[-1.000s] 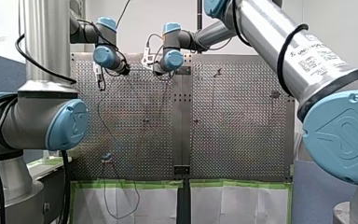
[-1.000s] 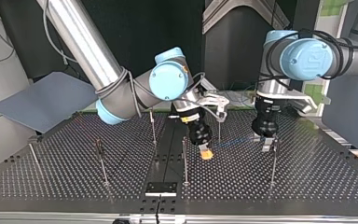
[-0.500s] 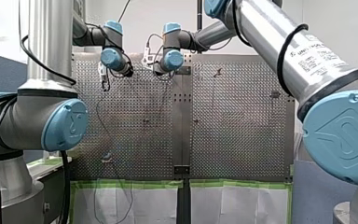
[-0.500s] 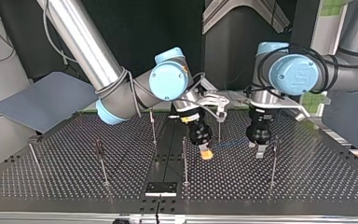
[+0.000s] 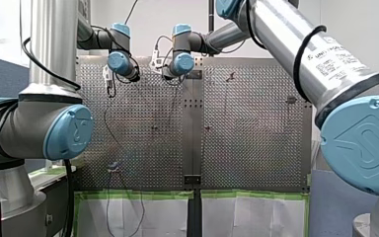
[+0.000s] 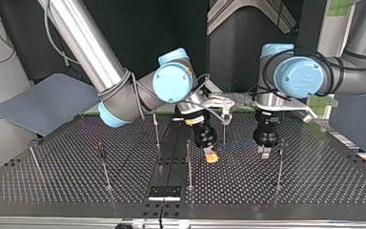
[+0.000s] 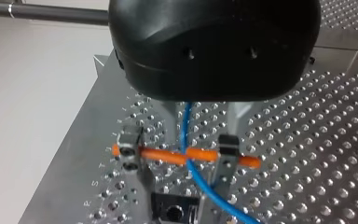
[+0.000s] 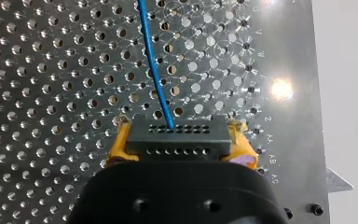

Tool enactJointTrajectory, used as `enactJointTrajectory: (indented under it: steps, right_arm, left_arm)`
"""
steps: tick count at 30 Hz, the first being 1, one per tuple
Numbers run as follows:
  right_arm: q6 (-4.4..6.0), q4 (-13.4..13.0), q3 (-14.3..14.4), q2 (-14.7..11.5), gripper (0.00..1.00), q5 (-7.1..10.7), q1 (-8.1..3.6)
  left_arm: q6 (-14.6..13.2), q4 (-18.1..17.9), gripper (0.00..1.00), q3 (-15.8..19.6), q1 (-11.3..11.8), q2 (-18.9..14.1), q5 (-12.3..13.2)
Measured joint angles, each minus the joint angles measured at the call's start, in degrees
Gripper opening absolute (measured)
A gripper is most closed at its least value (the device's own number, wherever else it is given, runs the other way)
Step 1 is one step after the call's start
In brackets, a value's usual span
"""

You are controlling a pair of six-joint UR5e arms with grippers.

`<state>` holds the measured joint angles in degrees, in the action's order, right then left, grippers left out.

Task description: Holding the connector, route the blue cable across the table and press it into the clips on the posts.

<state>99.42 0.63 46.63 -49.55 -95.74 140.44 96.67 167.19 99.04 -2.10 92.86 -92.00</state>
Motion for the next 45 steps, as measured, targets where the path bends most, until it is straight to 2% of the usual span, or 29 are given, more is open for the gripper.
enactJointTrajectory:
  steps: [11, 18, 25, 31, 39, 45]
  right_arm:
    - [0.07, 0.49, 0.01, 0.01, 0.0, -0.22, 0.32]
    - [0.1, 0.95, 1.67, 0.0, 0.0, -0.87, 0.43]
    - [0.09, 0.98, 5.05, -0.01, 0.0, -1.2, 0.13]
    - [0.09, 1.09, 7.89, -0.04, 0.0, -1.13, 0.1]
    - [0.05, 1.08, 9.57, -0.02, 0.0, -1.14, 0.06]
    - [0.05, 1.1, 11.66, -0.02, 0.0, -1.15, 0.01]
  left_arm:
    - [1.5, 0.3, 0.0, 0.86, -0.06, -0.02, -2.71]
    - [0.79, 0.1, 0.0, 2.38, -0.8, -0.57, -4.01]
    - [0.62, -2.59, 0.0, 5.59, -1.31, -3.03, -4.99]
    - [0.31, -5.33, 0.0, 8.34, -1.97, -3.58, -6.18]
    - [0.63, -9.51, 0.0, 12.51, -4.25, -2.06, -6.7]
    - [2.69, -12.21, 0.0, 15.77, -7.25, 0.61, -9.06]
